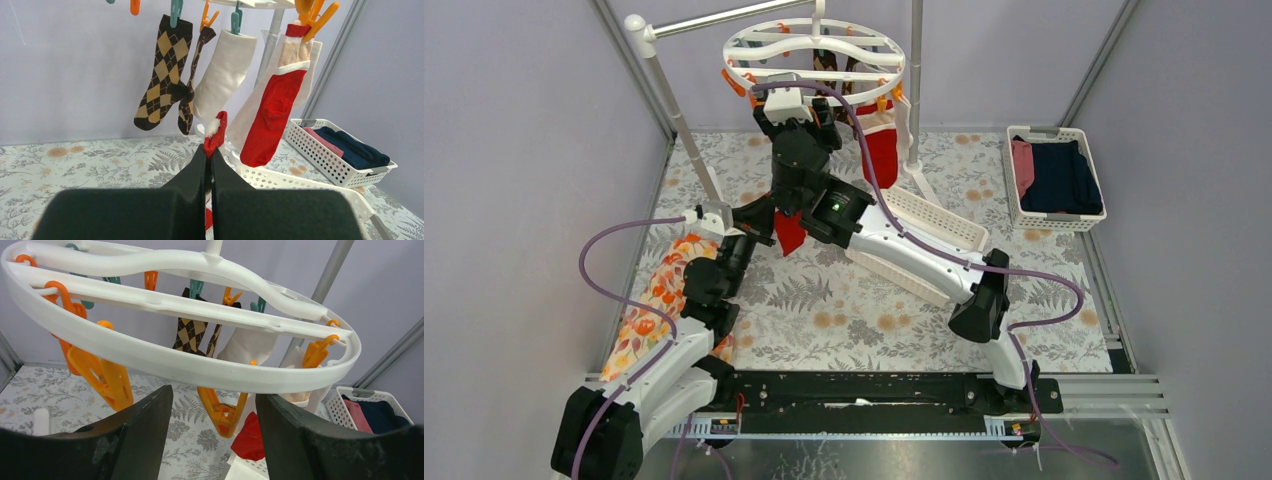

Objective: Clip the socks to the hanger
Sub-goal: Open the clamp at the hanger.

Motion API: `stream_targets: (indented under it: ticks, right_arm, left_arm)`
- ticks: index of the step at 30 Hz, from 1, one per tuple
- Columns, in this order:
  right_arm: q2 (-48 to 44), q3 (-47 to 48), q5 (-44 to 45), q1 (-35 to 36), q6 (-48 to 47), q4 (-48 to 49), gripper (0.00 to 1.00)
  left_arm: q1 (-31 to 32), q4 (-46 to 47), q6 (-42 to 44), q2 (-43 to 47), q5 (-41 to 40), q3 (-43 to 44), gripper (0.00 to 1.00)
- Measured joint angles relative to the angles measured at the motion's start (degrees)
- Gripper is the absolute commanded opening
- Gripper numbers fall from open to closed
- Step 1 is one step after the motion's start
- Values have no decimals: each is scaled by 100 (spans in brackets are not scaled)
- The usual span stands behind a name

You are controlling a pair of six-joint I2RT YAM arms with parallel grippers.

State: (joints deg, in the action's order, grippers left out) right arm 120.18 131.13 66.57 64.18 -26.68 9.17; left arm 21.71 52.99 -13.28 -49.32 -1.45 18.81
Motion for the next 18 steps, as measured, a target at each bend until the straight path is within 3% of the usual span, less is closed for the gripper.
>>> stream_targets:
  ticks: [10,18]
  right_arm:
    - [0,-66,-9,-107,284,-223,61]
    - [-35,-271,-22,-109,356,-245,44]
  left_arm:
    - [0,0,2,0,-4,0,0]
    - [0,2,2,22,-4,-2,0]
